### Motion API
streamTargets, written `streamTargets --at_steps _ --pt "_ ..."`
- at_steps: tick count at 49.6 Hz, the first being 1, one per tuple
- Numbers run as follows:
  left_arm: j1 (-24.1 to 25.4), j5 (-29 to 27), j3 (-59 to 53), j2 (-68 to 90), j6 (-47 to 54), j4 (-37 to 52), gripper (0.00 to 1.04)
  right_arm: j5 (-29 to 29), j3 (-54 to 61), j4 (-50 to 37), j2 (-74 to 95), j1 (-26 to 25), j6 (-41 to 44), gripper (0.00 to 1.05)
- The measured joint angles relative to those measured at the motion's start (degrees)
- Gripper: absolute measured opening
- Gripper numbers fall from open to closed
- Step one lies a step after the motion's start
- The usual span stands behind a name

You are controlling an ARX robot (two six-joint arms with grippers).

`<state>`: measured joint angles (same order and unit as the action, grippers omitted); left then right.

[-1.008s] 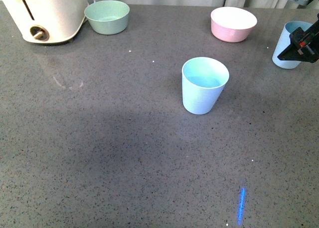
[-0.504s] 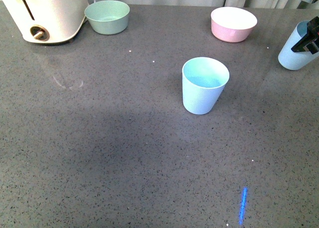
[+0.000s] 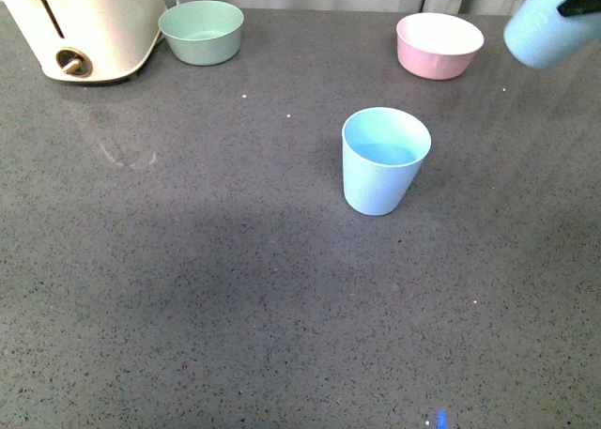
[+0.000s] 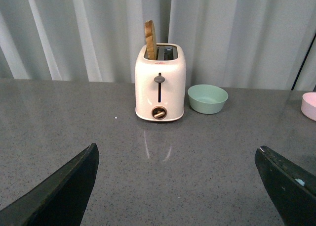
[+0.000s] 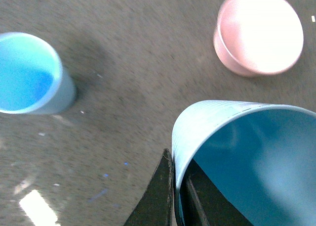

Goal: Stack blue cups with both arms

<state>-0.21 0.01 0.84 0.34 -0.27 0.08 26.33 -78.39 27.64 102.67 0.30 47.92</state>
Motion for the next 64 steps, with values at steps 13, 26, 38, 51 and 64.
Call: streamTargets --at_steps 13,26,38,51,64 --pt "0.0 0.0 0.0 0.0 0.0 0.0 0.96 1.5 5.7 1.9 -8.2 10.8 0.5 0.02" --pt "0.0 0.0 0.0 0.0 0.0 0.0 0.96 -2.3 8.5 0.4 -5.9 16.9 -0.4 0.02" --pt "0.0 0.0 0.0 0.0 0.0 0.0 0.96 -3.9 8.6 -0.4 -3.3 19.3 -1.3 0.02" --pt "0.0 0.0 0.0 0.0 0.0 0.0 0.96 -5.7 8.6 -1.0 -1.0 19.7 -1.9 0.02" --pt "0.0 0.0 0.0 0.0 0.0 0.0 0.96 -5.7 8.6 -2.6 -0.3 20.0 -3.7 0.27"
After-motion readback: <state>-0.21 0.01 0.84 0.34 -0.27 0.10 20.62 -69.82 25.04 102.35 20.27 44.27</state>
